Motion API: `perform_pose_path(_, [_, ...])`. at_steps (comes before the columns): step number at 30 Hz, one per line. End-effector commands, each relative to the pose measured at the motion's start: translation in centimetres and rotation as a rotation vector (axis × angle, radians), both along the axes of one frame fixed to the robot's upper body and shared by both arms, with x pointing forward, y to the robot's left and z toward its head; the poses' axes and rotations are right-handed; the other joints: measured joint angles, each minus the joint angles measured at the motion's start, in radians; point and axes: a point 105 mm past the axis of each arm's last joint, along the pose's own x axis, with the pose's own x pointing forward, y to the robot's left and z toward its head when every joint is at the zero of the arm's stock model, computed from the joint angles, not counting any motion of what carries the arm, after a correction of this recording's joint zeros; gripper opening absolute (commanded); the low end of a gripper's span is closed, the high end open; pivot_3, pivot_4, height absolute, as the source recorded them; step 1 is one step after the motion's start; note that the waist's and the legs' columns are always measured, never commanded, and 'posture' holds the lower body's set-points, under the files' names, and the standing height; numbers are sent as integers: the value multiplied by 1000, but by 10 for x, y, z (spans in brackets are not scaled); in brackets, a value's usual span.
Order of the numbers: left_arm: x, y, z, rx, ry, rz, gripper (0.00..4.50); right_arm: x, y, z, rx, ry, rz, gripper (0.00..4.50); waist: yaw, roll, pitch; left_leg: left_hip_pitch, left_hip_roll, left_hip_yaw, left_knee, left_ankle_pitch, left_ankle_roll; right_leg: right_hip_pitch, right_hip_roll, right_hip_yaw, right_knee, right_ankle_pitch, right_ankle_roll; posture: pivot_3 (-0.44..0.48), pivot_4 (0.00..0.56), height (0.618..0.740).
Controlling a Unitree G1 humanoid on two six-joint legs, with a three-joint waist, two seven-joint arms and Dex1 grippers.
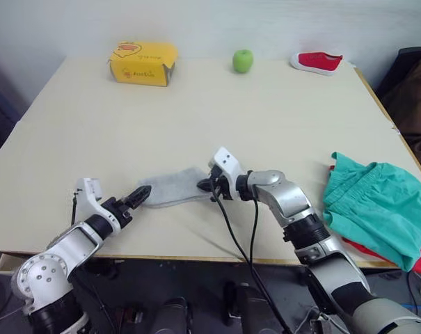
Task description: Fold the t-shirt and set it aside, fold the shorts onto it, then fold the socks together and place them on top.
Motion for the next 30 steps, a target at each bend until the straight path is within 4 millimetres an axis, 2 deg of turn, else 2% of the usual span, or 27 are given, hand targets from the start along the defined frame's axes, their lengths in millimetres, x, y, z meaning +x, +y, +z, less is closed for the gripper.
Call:
perform_pose_path(1, [7, -11, -21, -34, 99, -14, 4477, -1, 3, 14, 18, -47, 13, 0, 0, 0, 0, 1, 0, 0, 0, 0, 0, 1, 0, 0, 0, 0, 0, 0, 150, 740])
perform_pose_path(5, [13, -20, -14, -54, 74, -35, 3581, 0, 3, 15, 17, -49, 8, 0, 0, 0, 0, 1, 0, -1, 0, 0, 0, 2, 0, -1, -1, 0, 0, 0, 150, 740])
perform_pose_path(11, [15, -25, -7, -20, 49, -70, 1580, -2, 2, 14, 17, -47, 1, 0, -3, 0, 0, 0, 0, -2, 0, 0, -1, 2, 0, -2, -2, 0, 0, 0, 150, 740])
perform_pose_path(14, [18, -28, 8, 47, 1, -100, 584, -2, 1, 13, 16, -45, -5, 0, -6, 0, 0, -1, 0, -2, 0, -1, -1, 1, 0, -3, -2, 0, 0, 0, 150, 740])
perform_pose_path(16, [23, -33, 27, 100, -53, -138, 35, -2, 0, 13, 17, -43, -12, 0, -7, 0, 0, -2, 0, -2, 0, -1, -1, 1, 0, -3, -2, 0, 0, 0, 150, 740])
perform_pose_path(19, [27, -48, 47, 229, -117, -237, 35, -2, -1, 11, 16, -40, -17, 0, -6, 0, 0, -4, 0, -2, 0, 0, -2, -1, 0, -2, -2, 0, 0, 0, 150, 740])
perform_pose_path(21, [28, -67, 58, 370, -171, -354, 35, -3, -2, 9, 16, -34, -22, 0, -7, 0, 0, -4, 0, -2, 0, 0, -2, -2, 0, -2, -2, 0, 0, 0, 150, 740])
perform_pose_path(27, [35, -101, 61, 663, -280, -575, 35, -3, -3, -2, 1, -16, -37, 0, -11, 1, 1, -5, 0, -2, -1, 1, -4, -3, 1, -2, -1, 0, 0, 0, 150, 740])
perform_pose_path(30, [44, -109, 58, 812, -336, -665, 35, -2, -6, -7, -10, -9, -55, 0, -13, 1, 1, -5, 0, -1, -1, 1, -4, -3, 2, -2, -4, 0, 0, 0, 150, 740])
